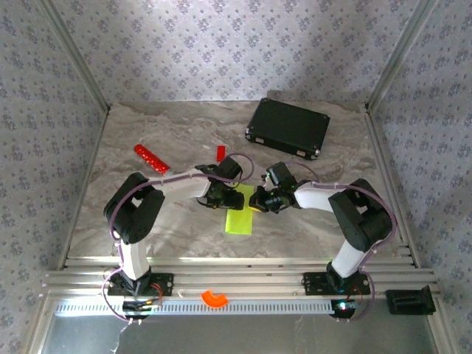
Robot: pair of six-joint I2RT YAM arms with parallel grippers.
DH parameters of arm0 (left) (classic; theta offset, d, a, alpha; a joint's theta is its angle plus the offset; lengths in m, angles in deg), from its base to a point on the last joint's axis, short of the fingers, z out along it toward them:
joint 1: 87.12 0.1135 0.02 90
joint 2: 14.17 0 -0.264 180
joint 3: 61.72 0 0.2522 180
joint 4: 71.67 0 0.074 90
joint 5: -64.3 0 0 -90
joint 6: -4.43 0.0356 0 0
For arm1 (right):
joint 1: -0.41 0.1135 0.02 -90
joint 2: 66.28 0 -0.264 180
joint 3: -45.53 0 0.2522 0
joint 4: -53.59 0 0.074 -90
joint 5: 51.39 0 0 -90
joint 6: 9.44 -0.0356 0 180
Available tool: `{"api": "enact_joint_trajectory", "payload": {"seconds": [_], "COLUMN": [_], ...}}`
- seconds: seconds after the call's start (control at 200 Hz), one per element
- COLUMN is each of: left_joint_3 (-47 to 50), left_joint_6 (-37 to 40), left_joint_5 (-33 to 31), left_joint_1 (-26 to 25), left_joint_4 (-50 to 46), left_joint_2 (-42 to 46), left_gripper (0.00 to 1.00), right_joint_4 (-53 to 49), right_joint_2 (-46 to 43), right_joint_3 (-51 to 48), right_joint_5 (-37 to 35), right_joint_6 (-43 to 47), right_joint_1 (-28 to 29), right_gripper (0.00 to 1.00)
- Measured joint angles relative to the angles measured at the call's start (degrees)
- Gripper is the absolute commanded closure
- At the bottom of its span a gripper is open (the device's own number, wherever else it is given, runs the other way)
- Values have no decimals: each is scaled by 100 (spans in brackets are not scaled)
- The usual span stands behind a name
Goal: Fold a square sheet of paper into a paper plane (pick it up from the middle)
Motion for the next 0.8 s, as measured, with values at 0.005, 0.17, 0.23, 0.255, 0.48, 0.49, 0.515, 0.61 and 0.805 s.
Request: {"api": "enact_joint_trajectory", "payload": {"seconds": [0.005, 0.17, 0.23, 0.255, 0.48, 0.49, 0.515, 0.61, 0.805], "left_joint_3": [0, 0, 0, 0, 0, 0, 0, 2, 407], "left_joint_6": [9, 50, 50, 50, 28, 26, 15, -76, -428], "left_joint_5": [2, 4, 13, 17, 22, 22, 22, 52, 249], "left_joint_1": [0, 0, 0, 0, 0, 0, 0, -7, -70], "left_joint_4": [0, 0, 0, 0, 4, 4, 4, 26, 693], "left_joint_2": [0, 0, 0, 0, 2, 2, 4, 39, 350], "left_gripper": [25, 24, 24, 24, 23, 23, 23, 22, 27], "right_joint_4": [2, 31, 24, 13, -289, -299, -326, -407, -546], "right_joint_2": [4, 87, 129, 146, 166, 166, 166, 131, -35], "right_joint_3": [0, 4, 4, 4, 129, 136, 144, 144, 13], "right_joint_5": [4, 15, 9, -4, -184, -188, -208, -254, -286], "right_joint_6": [0, 17, 28, 46, 278, 286, 313, 400, 562], "right_joint_1": [0, 35, 59, 72, 140, 142, 142, 149, 81], "right_gripper": [95, 95, 95, 95, 97, 97, 97, 97, 97]}}
